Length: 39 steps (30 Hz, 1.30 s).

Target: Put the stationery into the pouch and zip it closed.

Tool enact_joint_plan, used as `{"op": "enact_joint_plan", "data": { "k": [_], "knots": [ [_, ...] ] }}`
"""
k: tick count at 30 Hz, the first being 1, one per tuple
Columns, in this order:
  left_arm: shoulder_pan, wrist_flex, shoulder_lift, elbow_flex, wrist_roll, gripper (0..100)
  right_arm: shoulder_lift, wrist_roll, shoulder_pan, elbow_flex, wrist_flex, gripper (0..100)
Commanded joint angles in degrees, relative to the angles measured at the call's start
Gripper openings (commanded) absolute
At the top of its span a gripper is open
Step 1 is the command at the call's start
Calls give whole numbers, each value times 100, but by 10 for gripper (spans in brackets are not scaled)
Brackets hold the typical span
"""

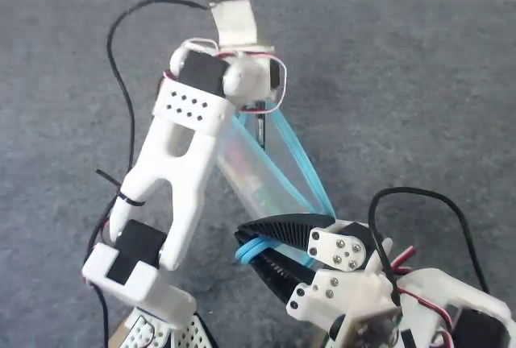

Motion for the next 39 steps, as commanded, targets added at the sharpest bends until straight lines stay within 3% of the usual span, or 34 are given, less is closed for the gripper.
{"op": "enact_joint_plan", "data": {
  "k": [1, 7, 13, 22, 28, 39],
  "knots": [
    [290, 158, -334, 136, 44, 12, -22, 62, -84, -26, -127, 7],
    [677, 730, -343, 180, -35, 32, -22, 62, -84, -26, -127, 7],
    [290, 905, -343, 163, -220, 239, -22, 62, -84, -26, -127, 7],
    [-703, 378, -343, -92, -897, 254, -22, 70, -84, -26, -57, 7],
    [-1714, -624, -158, -681, -879, 254, -22, 70, -92, -26, -48, 7],
    [-1925, -1697, 2084, -418, -589, 254, -22, 79, -374, 79, 4, 7]
  ]
}}
